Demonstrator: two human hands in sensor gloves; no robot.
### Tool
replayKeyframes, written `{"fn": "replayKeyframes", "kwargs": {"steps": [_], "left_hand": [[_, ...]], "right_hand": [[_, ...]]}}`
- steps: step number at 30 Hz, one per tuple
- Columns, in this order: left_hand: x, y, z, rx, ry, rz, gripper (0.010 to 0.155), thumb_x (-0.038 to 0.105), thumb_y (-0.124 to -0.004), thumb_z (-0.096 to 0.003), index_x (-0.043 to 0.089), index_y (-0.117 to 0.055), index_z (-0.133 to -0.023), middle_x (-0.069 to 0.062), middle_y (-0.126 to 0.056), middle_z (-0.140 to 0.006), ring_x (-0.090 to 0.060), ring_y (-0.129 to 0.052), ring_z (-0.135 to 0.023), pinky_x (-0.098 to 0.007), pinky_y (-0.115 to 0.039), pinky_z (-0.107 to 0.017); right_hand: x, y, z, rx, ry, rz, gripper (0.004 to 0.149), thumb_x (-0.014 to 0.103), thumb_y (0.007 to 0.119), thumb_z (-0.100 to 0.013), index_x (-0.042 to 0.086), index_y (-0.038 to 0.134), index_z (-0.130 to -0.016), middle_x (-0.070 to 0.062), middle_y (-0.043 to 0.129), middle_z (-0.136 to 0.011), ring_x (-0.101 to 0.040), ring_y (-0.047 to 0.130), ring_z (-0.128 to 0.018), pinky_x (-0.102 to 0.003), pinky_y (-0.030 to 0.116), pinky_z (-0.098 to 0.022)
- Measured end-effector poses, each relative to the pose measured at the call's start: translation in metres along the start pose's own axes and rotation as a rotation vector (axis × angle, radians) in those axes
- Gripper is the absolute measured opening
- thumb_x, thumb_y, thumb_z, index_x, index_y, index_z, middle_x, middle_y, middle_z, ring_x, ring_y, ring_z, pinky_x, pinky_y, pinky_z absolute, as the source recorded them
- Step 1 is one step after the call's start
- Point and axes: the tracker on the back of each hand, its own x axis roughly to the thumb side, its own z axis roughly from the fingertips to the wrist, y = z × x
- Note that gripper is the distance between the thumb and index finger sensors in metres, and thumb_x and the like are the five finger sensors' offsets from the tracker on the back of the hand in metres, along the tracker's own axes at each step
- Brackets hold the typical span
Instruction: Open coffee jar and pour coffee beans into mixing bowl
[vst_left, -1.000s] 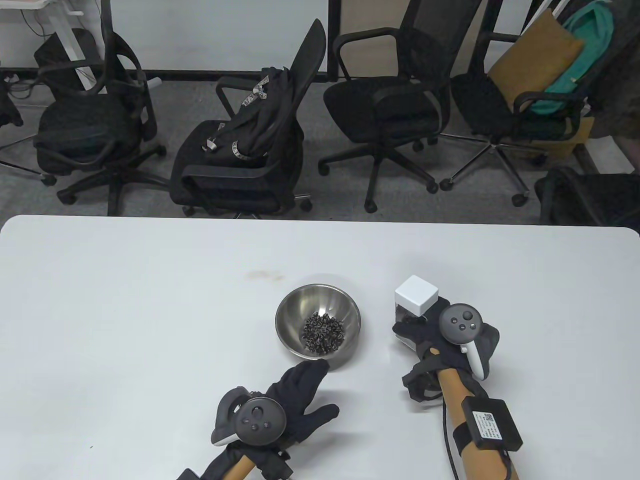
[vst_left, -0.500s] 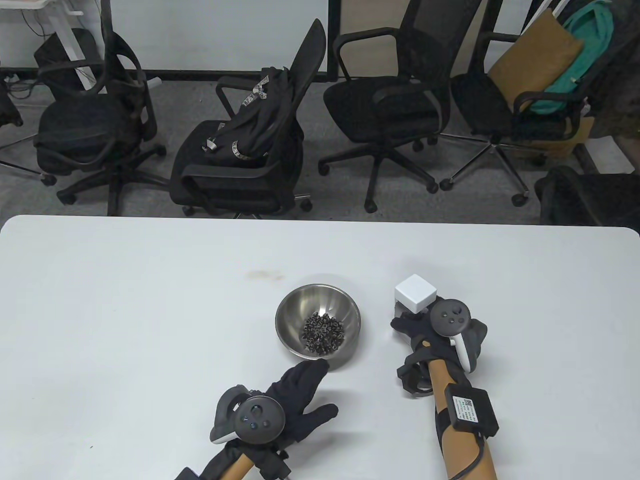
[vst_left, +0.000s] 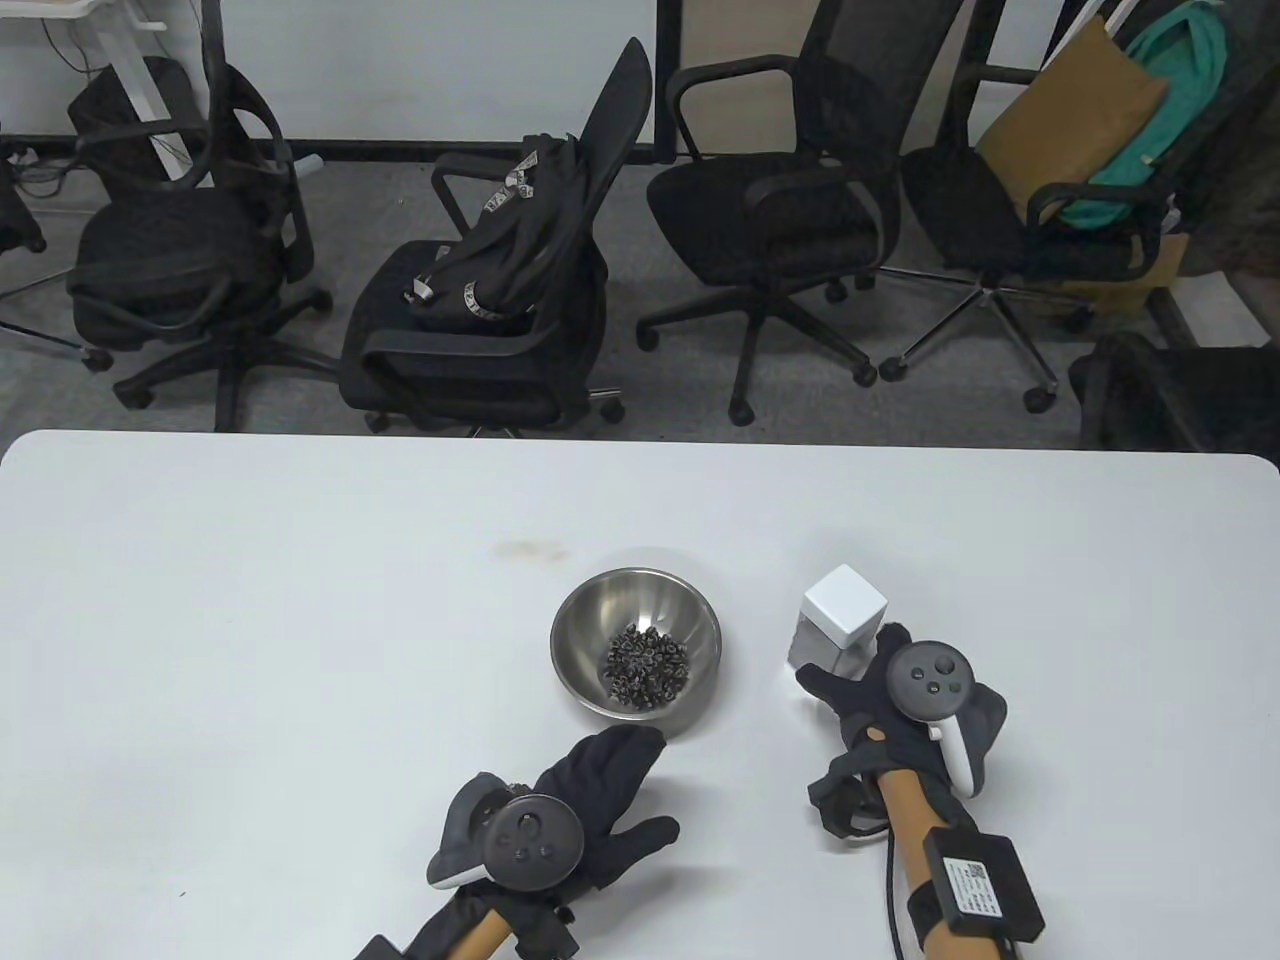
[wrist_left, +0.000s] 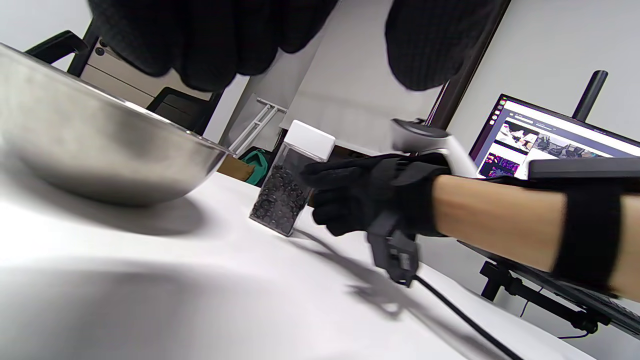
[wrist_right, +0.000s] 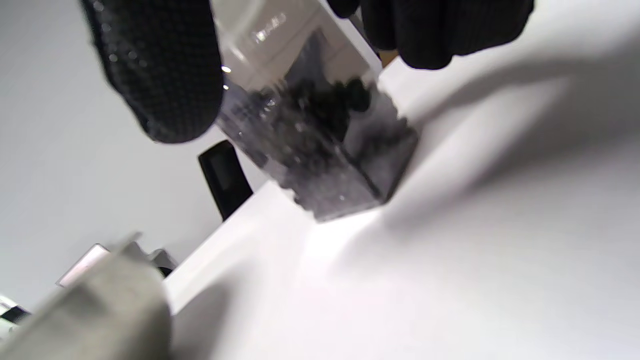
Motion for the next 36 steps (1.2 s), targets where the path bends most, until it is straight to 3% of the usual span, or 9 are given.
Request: {"fn": "replayKeyframes", "kwargs": {"steps": [4, 7, 11, 16, 26, 36], "left_hand": [[-0.001, 0.001, 0.001, 0.014, 0.012, -0.009, 0.079, 0.051, -0.078, -0.0577, 0.002, -0.058, -0.116, -0.028, -0.064, -0.113, -0.049, -0.078, -0.098, -0.062, -0.072, -0.070], [-0.002, 0.001, 0.001, 0.019, 0.020, -0.012, 0.079, 0.051, -0.078, -0.0577, 0.002, -0.058, -0.116, -0.028, -0.062, -0.113, -0.050, -0.077, -0.098, -0.063, -0.071, -0.070], [-0.002, 0.002, 0.001, 0.019, 0.028, -0.017, 0.079, 0.052, -0.078, -0.0577, 0.002, -0.058, -0.116, -0.028, -0.063, -0.114, -0.049, -0.077, -0.099, -0.063, -0.071, -0.070], [0.001, -0.001, 0.001, 0.004, 0.020, -0.052, 0.079, 0.051, -0.078, -0.0577, 0.003, -0.058, -0.116, -0.027, -0.063, -0.114, -0.049, -0.077, -0.099, -0.063, -0.071, -0.070], [0.004, -0.010, 0.000, -0.040, 0.011, -0.109, 0.078, 0.051, -0.078, -0.0577, 0.003, -0.058, -0.116, -0.027, -0.063, -0.113, -0.049, -0.077, -0.098, -0.063, -0.071, -0.070], [0.003, -0.011, 0.000, -0.045, 0.022, -0.106, 0.078, 0.051, -0.077, -0.0578, 0.003, -0.058, -0.116, -0.027, -0.064, -0.113, -0.049, -0.078, -0.098, -0.063, -0.071, -0.070]], "right_hand": [[0.004, -0.029, 0.033, -0.026, -0.125, 0.031, 0.098, 0.046, 0.082, -0.055, -0.014, 0.025, -0.108, -0.045, 0.037, -0.105, -0.062, 0.054, -0.093, -0.070, 0.053, -0.065], [0.004, -0.043, 0.059, -0.007, -0.265, 0.063, 0.087, 0.046, 0.080, -0.057, -0.007, 0.037, -0.110, -0.042, 0.043, -0.106, -0.061, 0.056, -0.094, -0.070, 0.054, -0.065], [0.005, -0.045, 0.083, 0.043, -0.440, 0.191, 0.070, 0.046, 0.078, -0.058, 0.006, 0.052, -0.111, -0.033, 0.058, -0.107, -0.053, 0.067, -0.093, -0.067, 0.059, -0.067], [0.010, -0.033, 0.103, 0.047, -0.656, 0.412, 0.069, 0.048, 0.076, -0.059, 0.013, 0.052, -0.112, -0.029, 0.059, -0.110, -0.052, 0.065, -0.095, -0.067, 0.058, -0.068], [-0.001, -0.025, 0.110, 0.108, -0.665, 0.273, 0.073, 0.048, 0.075, -0.059, 0.012, 0.047, -0.114, -0.032, 0.056, -0.110, -0.054, 0.063, -0.095, -0.068, 0.057, -0.067], [-0.003, -0.026, 0.110, 0.109, -0.664, 0.271, 0.072, 0.048, 0.075, -0.059, 0.012, 0.047, -0.114, -0.032, 0.057, -0.109, -0.054, 0.064, -0.094, -0.068, 0.057, -0.067]]}}
